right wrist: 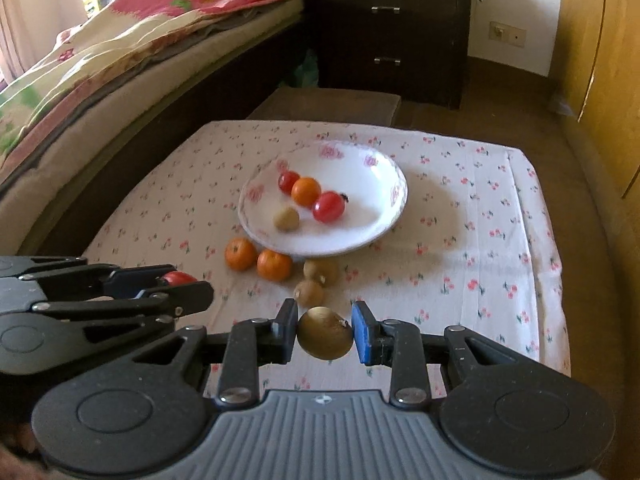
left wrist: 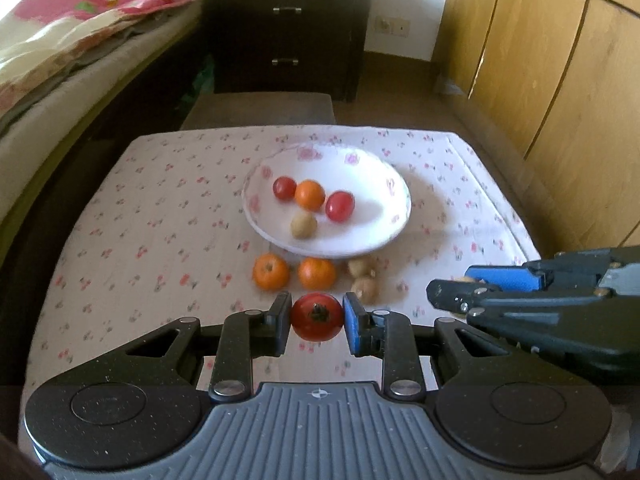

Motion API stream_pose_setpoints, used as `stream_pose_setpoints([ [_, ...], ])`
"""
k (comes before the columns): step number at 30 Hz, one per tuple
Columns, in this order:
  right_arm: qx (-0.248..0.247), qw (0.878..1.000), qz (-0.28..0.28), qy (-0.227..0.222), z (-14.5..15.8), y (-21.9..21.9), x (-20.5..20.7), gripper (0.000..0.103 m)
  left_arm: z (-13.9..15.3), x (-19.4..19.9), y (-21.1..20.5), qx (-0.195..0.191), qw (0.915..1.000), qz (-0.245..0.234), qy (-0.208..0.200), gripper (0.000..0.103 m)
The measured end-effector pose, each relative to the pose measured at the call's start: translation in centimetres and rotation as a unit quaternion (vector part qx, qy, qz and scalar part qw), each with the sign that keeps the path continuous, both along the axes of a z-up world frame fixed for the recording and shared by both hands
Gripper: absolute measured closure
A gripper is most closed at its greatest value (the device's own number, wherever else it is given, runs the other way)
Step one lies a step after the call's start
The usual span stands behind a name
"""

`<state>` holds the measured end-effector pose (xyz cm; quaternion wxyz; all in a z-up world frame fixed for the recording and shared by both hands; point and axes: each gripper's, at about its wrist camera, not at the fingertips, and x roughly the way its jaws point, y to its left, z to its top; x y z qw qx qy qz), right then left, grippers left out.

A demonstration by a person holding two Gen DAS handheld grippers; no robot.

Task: Organize fruits
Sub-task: 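Carry the red tomato and tan fruit with both tools over the bowl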

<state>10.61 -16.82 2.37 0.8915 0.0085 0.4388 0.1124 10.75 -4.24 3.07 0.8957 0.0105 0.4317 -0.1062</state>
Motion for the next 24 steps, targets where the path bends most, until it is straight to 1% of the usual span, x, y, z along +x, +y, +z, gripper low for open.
stream_pose_setpoints([
  [6, -0.002, 1.000, -0.007, 0.008, -0.9, 0.0, 3.4, 0.072, -1.2, 3.4, -0.1, -0.015, 0.9999, 0.000, 0.006, 0.068],
  [8, -0.005, 1.000, -0.005, 0.009, -1.3, 0.5, 4.4, 0.072, -1.5, 4.4, 0.2, -0.025, 0.9996, 0.006, 0.009, 0.068],
  [12, -0.005, 1.000, -0.005, 0.012, -2.0, 0.6, 5.9, 0.072, -2.2, 6.2, 0.6, -0.030, 0.9993, 0.015, 0.014, 0.068],
  [18, -0.007, 1.000, -0.013, 0.017, -2.8, 0.2, 8.2, 0.072, -2.8, 8.1, 0.4, -0.036, 0.9990, 0.020, 0.020, 0.069],
  [24, -0.004, 1.000, -0.017, 0.025, -4.0, -0.1, 9.9, 0.072, -3.8, 9.6, -0.1, -0.029, 0.9989, 0.021, 0.030, 0.069],
])
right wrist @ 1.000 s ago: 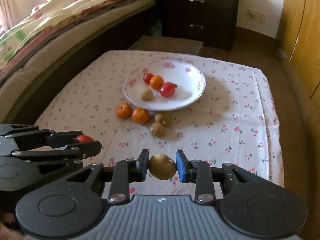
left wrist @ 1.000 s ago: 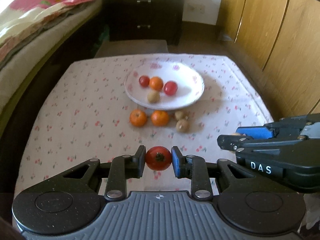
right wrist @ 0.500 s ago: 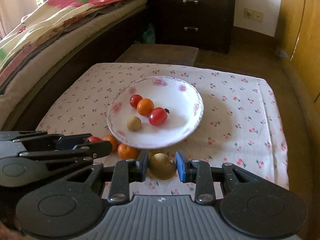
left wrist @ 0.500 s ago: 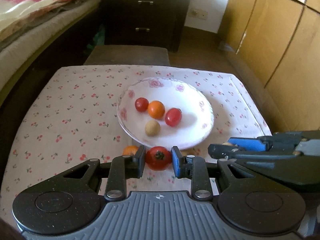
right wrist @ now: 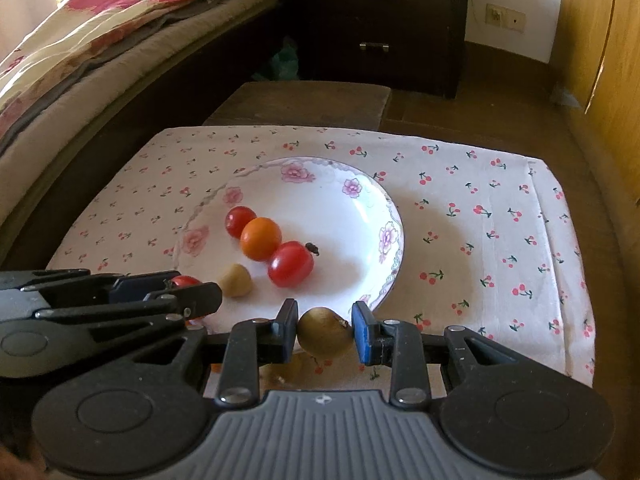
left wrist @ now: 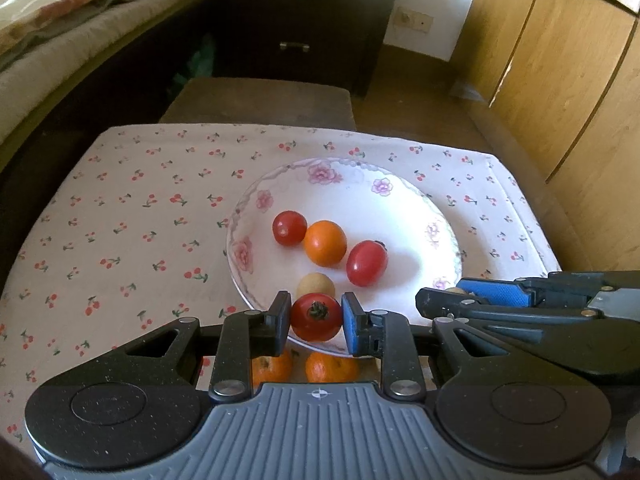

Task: Organize fruits
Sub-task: 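Carry the red tomato and tan fruit with both tools over the bowl, then open both tools to drop the tomato and tan fruit into the bowl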

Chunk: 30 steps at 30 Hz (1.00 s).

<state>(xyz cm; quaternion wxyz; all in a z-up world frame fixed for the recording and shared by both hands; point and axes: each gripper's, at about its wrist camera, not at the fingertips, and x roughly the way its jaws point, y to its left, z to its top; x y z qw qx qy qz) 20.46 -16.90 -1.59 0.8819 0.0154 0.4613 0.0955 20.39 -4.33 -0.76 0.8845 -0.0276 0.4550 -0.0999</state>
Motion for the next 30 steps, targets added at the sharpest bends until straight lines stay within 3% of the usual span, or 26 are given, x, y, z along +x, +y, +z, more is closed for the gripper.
stream_pose_setpoints([
  [16, 0.000, 1.000, 0.002, -0.003, -1.2, 0.4, 1.8, 0.071, -1.2, 1.7, 0.2, 0.003, 0.9998, 0.019, 0.010, 0.069],
  [30, -0.001, 1.000, -0.006, -0.012, -1.0, 0.2, 1.6, 0.070, -0.7, 1.3, -0.3, 0.018, 0.9997, 0.014, -0.007, 0.067],
])
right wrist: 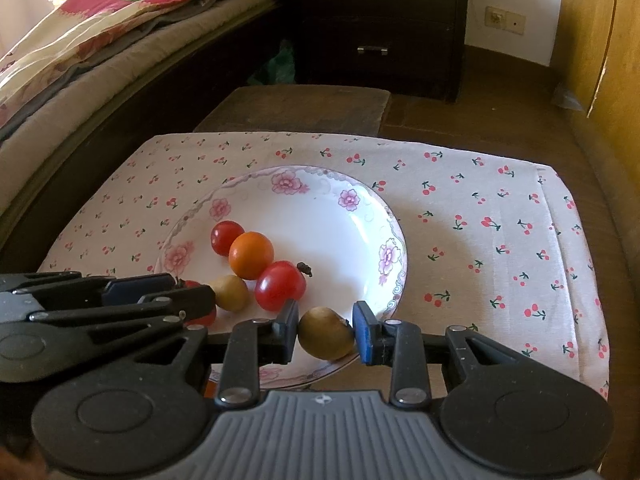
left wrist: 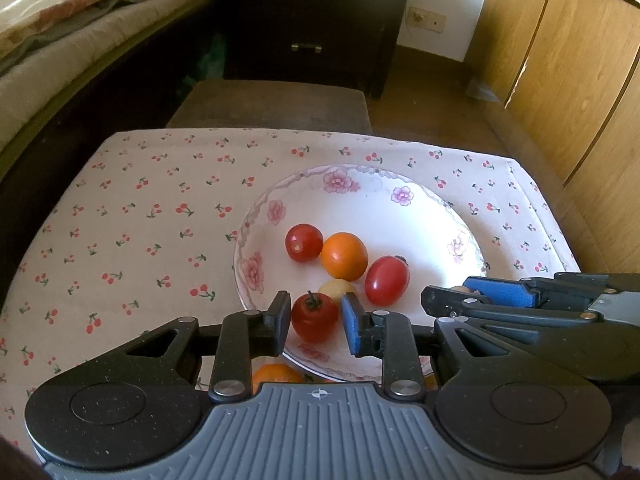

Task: Organize fruits
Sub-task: 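Open both tools to drop the tomato and tan fruit into the bowl, then withdraw both open tools from the bowl toward the remaining mandarins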

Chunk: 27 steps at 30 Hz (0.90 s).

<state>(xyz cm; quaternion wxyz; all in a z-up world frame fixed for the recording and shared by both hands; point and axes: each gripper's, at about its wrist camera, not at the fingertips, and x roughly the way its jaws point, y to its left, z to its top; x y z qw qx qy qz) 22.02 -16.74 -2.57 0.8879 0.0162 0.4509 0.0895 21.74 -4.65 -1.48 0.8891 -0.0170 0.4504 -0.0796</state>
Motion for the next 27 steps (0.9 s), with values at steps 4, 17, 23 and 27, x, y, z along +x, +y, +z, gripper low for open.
stream_pose_setpoints([
  [4, 0.000, 1.000, -0.003, -0.005, 0.2, -0.1, -0.1, 0.071, 0.2, -0.1, 0.0, -0.004, 1.0000, 0.002, -0.003, 0.064],
  [17, 0.002, 1.000, -0.012, -0.012, 0.7, -0.5, -0.6, 0.070, 0.8, -0.6, 0.0, -0.007, 0.9999, 0.001, -0.011, 0.060],
  [23, 0.002, 1.000, -0.016, -0.016, 1.1, -0.6, -1.0, 0.071, 1.1, -0.9, 0.0, -0.012, 0.9998, -0.001, -0.016, 0.058],
  [27, 0.004, 1.000, -0.017, -0.016, 1.3, -0.7, -1.3, 0.071, 1.3, -1.2, 0.0, -0.012, 0.9998, -0.001, -0.018, 0.058],
])
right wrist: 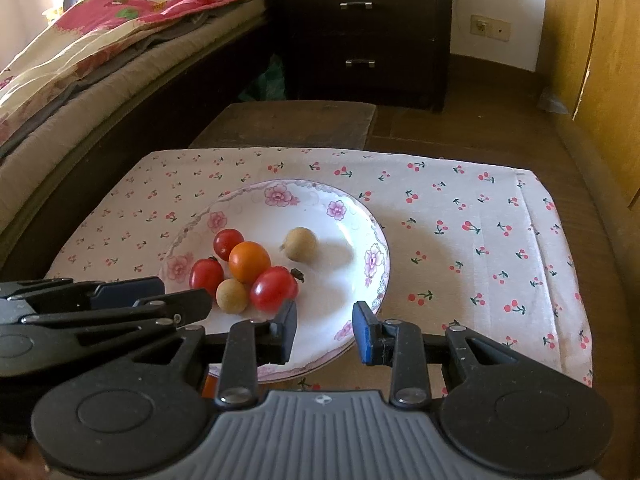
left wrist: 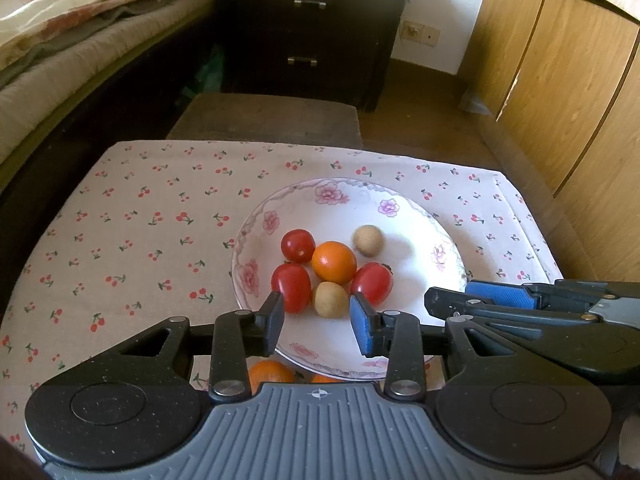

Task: Organize fruits
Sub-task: 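Withdraw both open tools from the bowl toward the remaining mandarins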

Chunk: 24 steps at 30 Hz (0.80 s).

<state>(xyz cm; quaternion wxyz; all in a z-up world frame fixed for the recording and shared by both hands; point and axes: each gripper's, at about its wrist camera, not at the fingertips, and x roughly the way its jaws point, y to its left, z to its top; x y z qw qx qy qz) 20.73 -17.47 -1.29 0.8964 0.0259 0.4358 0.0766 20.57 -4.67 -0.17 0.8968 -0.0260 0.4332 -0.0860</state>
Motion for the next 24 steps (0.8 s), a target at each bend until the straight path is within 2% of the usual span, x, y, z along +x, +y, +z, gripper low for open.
stream_pose_setpoints([
  [24, 0.007, 1.000, -0.002, -0.006, 1.4, 0.7, -4.4, 0.071, 1.6, -4.2, 0.5, 0.007, 0.9997, -0.006, -0.023, 0.059],
])
